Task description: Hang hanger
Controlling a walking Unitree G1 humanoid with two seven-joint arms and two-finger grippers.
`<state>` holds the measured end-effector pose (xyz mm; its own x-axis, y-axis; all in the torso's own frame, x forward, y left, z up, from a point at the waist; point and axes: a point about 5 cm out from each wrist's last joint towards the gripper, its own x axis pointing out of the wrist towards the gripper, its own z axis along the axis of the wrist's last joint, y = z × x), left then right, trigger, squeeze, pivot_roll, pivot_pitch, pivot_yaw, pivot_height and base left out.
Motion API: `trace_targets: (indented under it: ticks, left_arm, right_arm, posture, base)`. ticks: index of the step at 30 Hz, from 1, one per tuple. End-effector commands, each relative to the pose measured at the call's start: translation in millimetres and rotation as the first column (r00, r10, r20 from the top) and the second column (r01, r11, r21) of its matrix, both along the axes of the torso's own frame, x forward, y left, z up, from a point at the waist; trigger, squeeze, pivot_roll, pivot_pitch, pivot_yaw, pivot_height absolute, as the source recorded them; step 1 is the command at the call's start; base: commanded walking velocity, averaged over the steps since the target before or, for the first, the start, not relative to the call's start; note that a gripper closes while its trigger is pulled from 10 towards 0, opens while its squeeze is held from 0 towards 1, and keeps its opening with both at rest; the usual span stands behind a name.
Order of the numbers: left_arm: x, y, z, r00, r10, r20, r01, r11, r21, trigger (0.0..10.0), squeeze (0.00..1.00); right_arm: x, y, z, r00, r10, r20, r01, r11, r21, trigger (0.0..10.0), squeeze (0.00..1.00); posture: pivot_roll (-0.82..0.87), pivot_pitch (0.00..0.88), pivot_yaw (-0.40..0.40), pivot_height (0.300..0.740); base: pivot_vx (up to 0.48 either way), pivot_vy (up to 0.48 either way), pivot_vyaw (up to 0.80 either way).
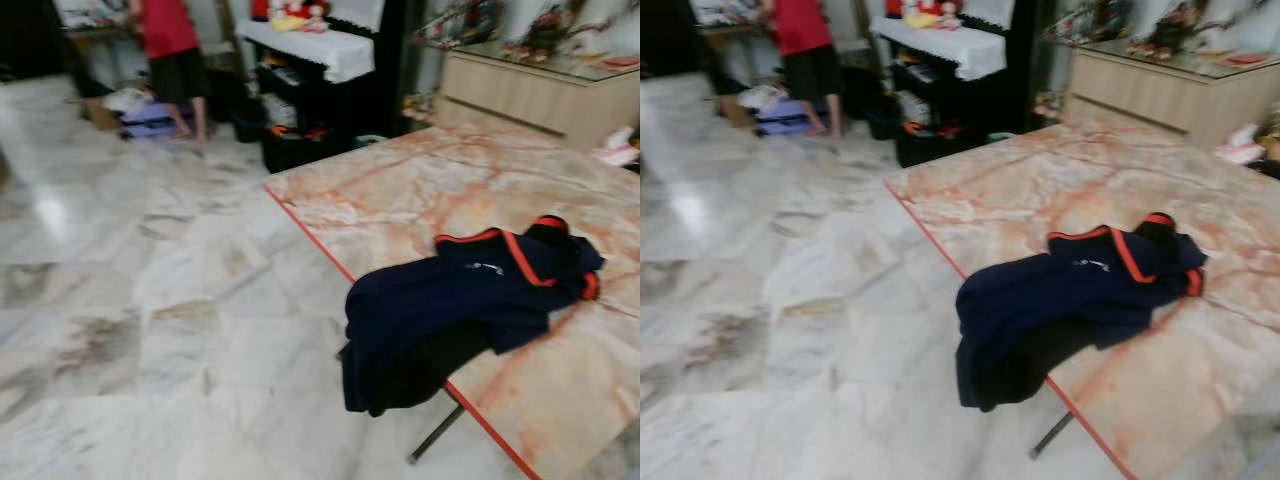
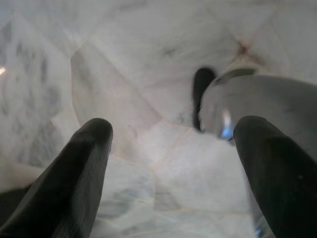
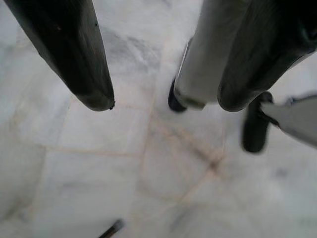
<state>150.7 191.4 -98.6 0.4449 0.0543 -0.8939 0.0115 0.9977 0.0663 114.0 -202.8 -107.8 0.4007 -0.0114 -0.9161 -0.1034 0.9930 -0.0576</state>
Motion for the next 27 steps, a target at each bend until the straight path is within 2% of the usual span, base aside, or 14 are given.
trace_targets:
  ticks: [1,6,10,13,15,21,25,27]
  left_arm:
    - [-3.5,8.0,-0.2,1.0,-0.007,-0.013,0.007,1.0,0.026,10.0,0.0]
    - [-3.5,8.0,-0.2,1.0,-0.009,-0.013,0.009,1.0,0.026,10.0,0.0]
    - [-3.4,7.8,-0.2,1.0,-0.009,-0.01,0.009,1.0,0.027,10.0,0.0]
    - [-3.2,7.4,-0.2,1.0,-0.009,-0.01,0.01,1.0,0.027,10.0,0.0]
    - [-2.9,6.6,-0.2,1.0,-0.008,-0.009,0.009,1.0,0.025,10.0,0.0]
    - [-2.5,5.6,-0.2,1.0,-0.004,-0.008,0.004,1.0,0.021,10.0,0.0]
    - [-2.5,5.1,-0.3,1.0,0.0,-0.009,0.0,1.0,0.02,10.0,0.0]
    - [-2.6,5.1,-0.3,1.0,0.001,-0.01,-0.001,1.0,0.02,10.0,0.0]
  right_arm:
    - [8.3,11.8,0.9,0.999,0.037,0.026,-0.037,0.999,0.014,10.0,0.0]
    - [10.6,18.3,0.7,0.999,0.045,0.029,-0.045,0.999,0.02,10.0,0.0]
    - [19.0,24.8,2.4,0.998,0.056,0.039,-0.057,0.998,0.024,10.0,0.0]
    - [23.4,23.3,4.0,0.997,0.058,0.044,-0.059,0.998,0.022,10.0,0.0]
    - [30.0,15.2,7.1,0.997,0.055,0.052,-0.056,0.998,0.014,10.0,0.0]
    - [32.8,6.4,9.4,0.997,0.049,0.055,-0.049,0.999,0.008,10.0,0.0]
    - [32.2,7.6,9.0,0.998,0.014,0.06,-0.015,1.0,0.027,10.0,0.0]
    - [30.1,15.5,7.1,0.998,0.017,0.053,-0.019,0.999,0.032,10.0,0.0]
  posture:
    - [0.12,0.0,0.002,0.74]
    - [0.12,0.0,0.002,0.74]
    - [0.13,0.0,-0.001,0.74]
    - [0.13,0.0,-0.005,0.74]
    - [0.13,0.0,-0.01,0.74]
    - [0.13,0.0,-0.016,0.74]
    - [0.13,0.0,-0.019,0.74]
    - [0.13,0.0,-0.019,0.74]
  base:
    - [0.0,0.0,0.8]
    - [0.0,0.0,0.8]
    - [0.0,0.0,0.8]
    - [0.0,0.0,0.8]
    - [0.0,0.0,0.8]
    - [0.0,0.0,0.8]
    - [0.0,0.0,0.26]
    - [0.0,0.0,0.0]
